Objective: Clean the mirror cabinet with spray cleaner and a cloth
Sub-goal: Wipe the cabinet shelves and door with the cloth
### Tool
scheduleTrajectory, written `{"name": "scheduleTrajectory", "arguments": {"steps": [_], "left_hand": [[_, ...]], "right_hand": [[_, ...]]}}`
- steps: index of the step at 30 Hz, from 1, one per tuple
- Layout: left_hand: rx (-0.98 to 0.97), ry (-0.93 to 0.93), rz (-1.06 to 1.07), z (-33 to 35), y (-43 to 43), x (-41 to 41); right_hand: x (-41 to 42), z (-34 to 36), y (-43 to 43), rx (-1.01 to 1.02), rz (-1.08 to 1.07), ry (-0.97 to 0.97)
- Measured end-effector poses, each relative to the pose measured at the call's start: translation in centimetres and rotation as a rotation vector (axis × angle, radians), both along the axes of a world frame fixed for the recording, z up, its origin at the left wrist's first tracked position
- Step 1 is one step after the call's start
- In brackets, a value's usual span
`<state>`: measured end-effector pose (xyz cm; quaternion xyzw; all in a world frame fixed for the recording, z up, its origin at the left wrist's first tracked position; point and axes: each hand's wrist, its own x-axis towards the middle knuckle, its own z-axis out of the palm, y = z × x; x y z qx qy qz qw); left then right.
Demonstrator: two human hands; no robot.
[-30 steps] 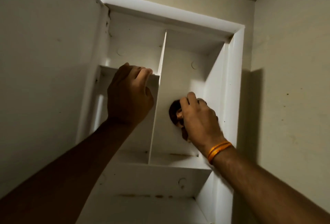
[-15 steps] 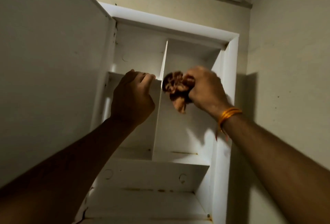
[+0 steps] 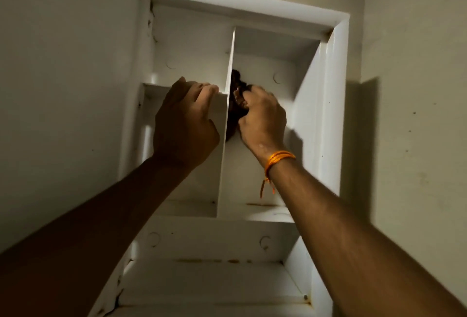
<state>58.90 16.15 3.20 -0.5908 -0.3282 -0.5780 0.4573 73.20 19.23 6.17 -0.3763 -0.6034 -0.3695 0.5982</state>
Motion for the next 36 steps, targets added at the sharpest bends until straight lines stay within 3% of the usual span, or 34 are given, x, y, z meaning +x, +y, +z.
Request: {"name": "scheduleTrajectory", "arguments": {"steps": [4,12,19,21,24,31,36], "left_hand": [[-0.012,-0.017,-0.002,0.0,-0.3,0.2],[-0.13,0.047,0.053,-1.9,-2.9,0.4],[-0.419,-0.065,-0.01,-12.5,-3.1,1.1],[-0.439,-0.016,0.029,-14.5,-2.6,0.1],[-0.45,0.056,0.067,-14.8,-2.5,-1.0],[-0.466,-0.011,0.105,-14.9,-2.7,-0.8],[-0.357,-0.039,0.114,-15.2,-2.0,-0.4]], "right_hand": [[1.3,-5.2,-0.3,-0.114,0.027,-0.098],[4.3,-10.2,-1.5,-0.753,0.037,-0.511],[3.5,-8.8,-3.8,-0.668,-0.216,-0.718],[3.7,-8.9,-4.4,-0.663,-0.252,-0.74],[3.6,-8.0,-5.3,-0.645,-0.343,-0.857],[6.6,-5.6,-6.5,-0.604,-0.59,-1.086],[7.0,-3.0,-8.0,-0.325,-0.334,-0.751]]}}
